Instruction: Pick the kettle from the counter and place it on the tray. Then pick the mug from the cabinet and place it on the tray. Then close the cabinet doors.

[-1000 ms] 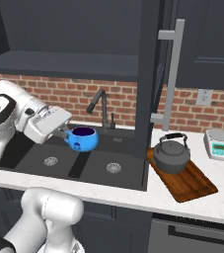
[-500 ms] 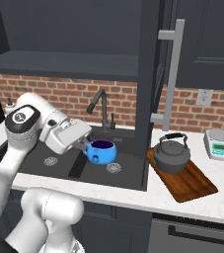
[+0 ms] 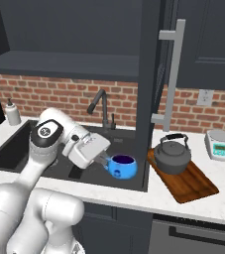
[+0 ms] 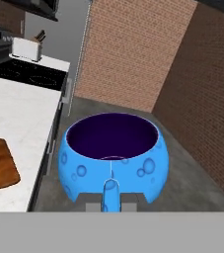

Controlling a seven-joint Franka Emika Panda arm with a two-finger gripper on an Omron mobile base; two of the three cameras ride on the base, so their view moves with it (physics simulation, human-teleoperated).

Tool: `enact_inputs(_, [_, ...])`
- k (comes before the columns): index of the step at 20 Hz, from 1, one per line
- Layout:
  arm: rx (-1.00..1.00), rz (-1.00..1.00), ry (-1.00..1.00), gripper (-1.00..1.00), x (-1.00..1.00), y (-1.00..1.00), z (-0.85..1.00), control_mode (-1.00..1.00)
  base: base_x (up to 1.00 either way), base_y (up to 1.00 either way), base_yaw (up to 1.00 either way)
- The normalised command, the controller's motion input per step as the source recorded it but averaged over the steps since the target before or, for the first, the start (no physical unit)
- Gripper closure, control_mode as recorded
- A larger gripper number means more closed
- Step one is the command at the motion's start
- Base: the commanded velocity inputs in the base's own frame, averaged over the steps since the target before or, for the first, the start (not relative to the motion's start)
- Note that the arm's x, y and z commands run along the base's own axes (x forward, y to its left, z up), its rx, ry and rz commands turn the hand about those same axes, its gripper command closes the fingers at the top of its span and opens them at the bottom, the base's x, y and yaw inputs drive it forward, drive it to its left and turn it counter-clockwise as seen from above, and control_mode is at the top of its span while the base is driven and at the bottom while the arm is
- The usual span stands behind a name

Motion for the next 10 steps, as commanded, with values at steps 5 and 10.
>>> enact_inputs(5, [0.0, 0.0, 0.0, 1.0, 0.0, -0.53, -0.3, -1.0, 0.0, 0.0, 0.0])
enact_inputs(10, [0.01, 0.01, 0.0, 1.0, 0.03, -0.61, -0.23, -1.0, 0.0, 0.0, 0.0])
